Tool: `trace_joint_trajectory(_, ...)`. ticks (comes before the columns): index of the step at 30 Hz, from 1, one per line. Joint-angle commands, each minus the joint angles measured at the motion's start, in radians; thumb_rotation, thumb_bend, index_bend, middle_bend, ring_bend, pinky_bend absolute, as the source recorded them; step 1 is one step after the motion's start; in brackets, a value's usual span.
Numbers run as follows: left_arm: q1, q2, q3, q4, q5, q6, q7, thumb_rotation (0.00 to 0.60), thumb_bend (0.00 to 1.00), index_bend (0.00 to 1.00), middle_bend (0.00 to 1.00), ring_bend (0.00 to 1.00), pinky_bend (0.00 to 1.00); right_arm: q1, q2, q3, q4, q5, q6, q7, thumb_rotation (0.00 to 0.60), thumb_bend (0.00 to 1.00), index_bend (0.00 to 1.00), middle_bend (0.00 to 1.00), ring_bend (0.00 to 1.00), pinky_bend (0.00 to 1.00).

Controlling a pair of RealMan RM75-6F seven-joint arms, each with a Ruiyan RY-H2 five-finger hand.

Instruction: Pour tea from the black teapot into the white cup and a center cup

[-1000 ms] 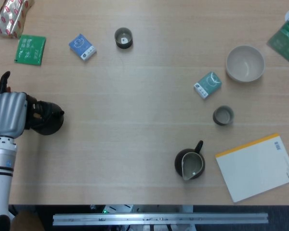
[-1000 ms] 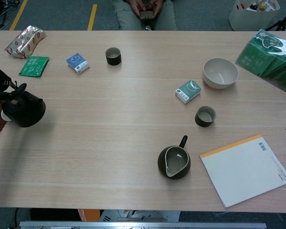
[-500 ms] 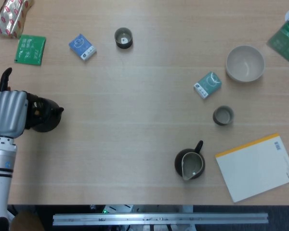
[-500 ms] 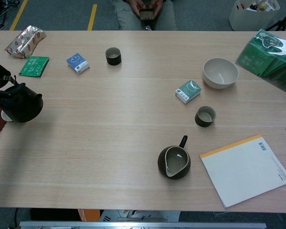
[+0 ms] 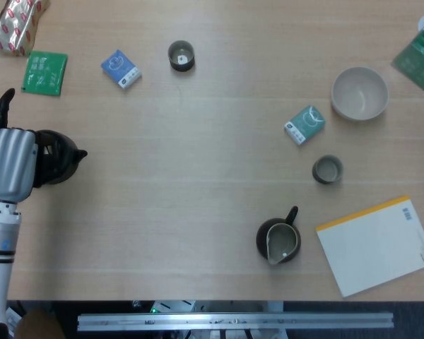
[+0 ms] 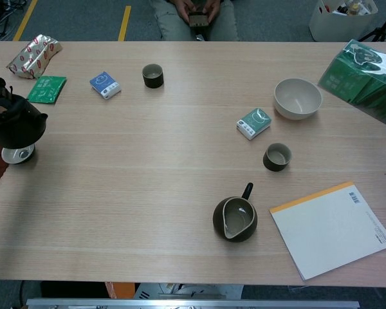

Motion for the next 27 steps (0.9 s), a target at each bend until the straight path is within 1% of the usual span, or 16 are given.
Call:
trace_joint_trajectory(1, 0.003, 0.01, -0.001, -0.011, 0.015, 0.009, -0.014, 0.542, 0.33, 0.95, 1.0, 0.85, 0.07, 0.041, -0.005, -0.001, -0.033, -0.027, -0.053, -0.048, 0.6, 0.0, 0.45, 0.38, 0.29, 0.35)
trace_joint_trajectory(6, 0.006, 0.027, -0.003, -0.029, 0.026, 0.015, -0.031, 0.543, 0.33, 0.95, 1.0, 0.85, 0.07, 0.105, -0.027, -0.001, -0.065, -0.045, -0.147, -0.128, 0.6, 0.0, 0.44, 0.37, 0.28, 0.35)
trace_joint_trajectory(9, 0.009, 0.041, -0.003, -0.042, 0.03, 0.017, -0.044, 0.541, 0.33, 0.95, 1.0, 0.85, 0.07, 0.136, -0.043, 0.0, -0.089, -0.037, -0.203, -0.191, 0.6, 0.0, 0.4, 0.36, 0.26, 0.34)
trace_joint_trajectory(12, 0.012, 0.056, -0.005, -0.054, 0.032, 0.02, -0.054, 0.543, 0.33, 0.95, 1.0, 0.85, 0.07, 0.16, -0.066, 0.001, -0.104, -0.024, -0.247, -0.256, 0.6, 0.0, 0.39, 0.35, 0.25, 0.33)
trace_joint_trajectory(16, 0.016, 0.076, -0.003, -0.072, 0.036, 0.019, -0.064, 0.543, 0.33, 0.95, 1.0, 0.85, 0.07, 0.19, -0.099, 0.006, -0.116, 0.03, -0.317, -0.338, 0.6, 0.0, 0.37, 0.31, 0.21, 0.3)
trace_joint_trajectory(20, 0.021, 0.091, 0.002, -0.086, 0.047, 0.022, -0.07, 0.545, 0.33, 0.95, 1.0, 0.85, 0.07, 0.216, -0.142, 0.015, -0.115, 0.111, -0.377, -0.423, 0.6, 0.0, 0.37, 0.26, 0.16, 0.26)
trace_joint_trajectory(27, 0.028, 0.103, 0.008, -0.094, 0.058, 0.024, -0.078, 0.553, 0.33, 0.95, 1.0, 0.85, 0.07, 0.251, -0.229, 0.018, -0.06, 0.192, -0.422, -0.516, 0.6, 0.0, 0.37, 0.24, 0.14, 0.25)
